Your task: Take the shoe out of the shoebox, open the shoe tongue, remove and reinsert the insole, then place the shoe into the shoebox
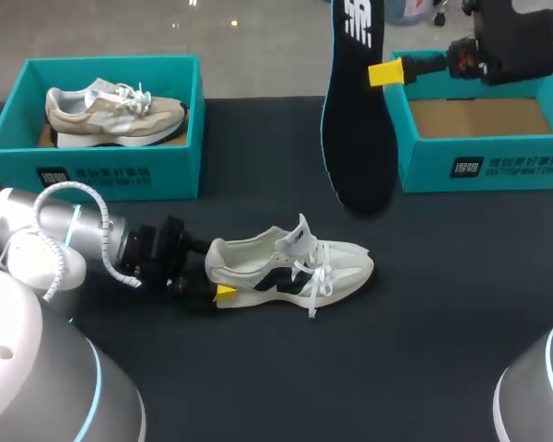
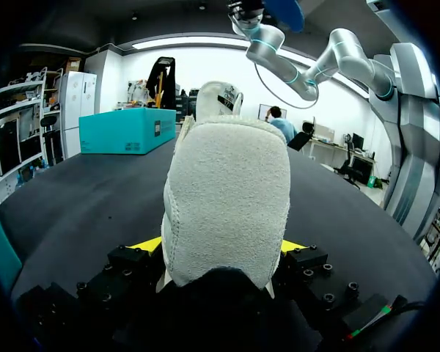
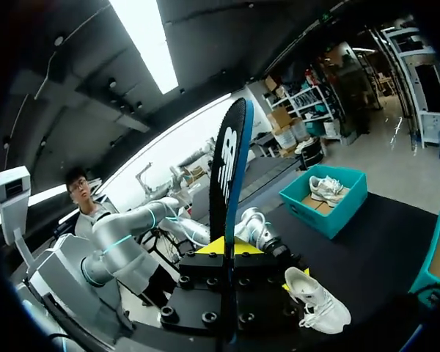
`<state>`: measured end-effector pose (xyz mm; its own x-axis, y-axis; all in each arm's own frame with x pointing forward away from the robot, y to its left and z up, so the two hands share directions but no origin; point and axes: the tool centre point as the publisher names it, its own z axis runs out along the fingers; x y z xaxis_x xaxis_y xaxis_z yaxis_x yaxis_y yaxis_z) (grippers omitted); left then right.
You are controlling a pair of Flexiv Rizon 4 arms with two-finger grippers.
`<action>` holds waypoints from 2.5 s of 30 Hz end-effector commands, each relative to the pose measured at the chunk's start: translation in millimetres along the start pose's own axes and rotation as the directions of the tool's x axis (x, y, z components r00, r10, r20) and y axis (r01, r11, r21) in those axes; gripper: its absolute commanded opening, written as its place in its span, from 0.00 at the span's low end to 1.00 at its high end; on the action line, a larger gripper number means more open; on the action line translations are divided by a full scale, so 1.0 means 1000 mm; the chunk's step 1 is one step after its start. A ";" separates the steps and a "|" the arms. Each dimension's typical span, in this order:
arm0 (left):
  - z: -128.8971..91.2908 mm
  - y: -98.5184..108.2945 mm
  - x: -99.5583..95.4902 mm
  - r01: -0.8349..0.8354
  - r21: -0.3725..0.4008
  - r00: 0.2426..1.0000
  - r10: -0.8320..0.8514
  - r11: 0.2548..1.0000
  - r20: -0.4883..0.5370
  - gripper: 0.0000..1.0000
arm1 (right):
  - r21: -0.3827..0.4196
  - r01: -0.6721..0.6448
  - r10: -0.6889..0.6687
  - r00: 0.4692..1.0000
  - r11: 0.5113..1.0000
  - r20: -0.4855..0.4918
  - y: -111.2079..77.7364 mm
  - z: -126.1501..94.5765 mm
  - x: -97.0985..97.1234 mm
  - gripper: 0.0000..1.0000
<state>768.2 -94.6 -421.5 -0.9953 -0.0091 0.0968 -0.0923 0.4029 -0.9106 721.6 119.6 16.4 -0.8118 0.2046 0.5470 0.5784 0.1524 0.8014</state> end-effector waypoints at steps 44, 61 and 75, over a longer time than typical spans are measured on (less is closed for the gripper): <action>-0.013 0.003 -0.004 0.032 -0.093 0.999 -0.031 0.995 0.016 1.00 | -0.044 -0.046 0.050 0.994 0.998 0.099 -0.034 0.004 0.043 0.00; -0.037 -0.018 0.001 0.024 -0.341 1.000 -0.026 0.940 -0.003 1.00 | -0.044 -0.046 0.050 0.994 0.998 0.099 -0.034 0.004 0.043 0.00; -0.051 -0.029 -0.001 -0.030 -0.285 1.000 0.027 0.958 -0.013 1.00 | -0.044 -0.046 0.050 0.994 0.998 0.099 -0.034 0.004 0.043 0.00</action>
<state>775.6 -61.2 -373.6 -0.9965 0.0156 0.0820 -0.0520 0.6529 -0.7556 665.6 124.2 11.8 -0.7706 0.3057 0.5592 0.6097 0.0984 0.7865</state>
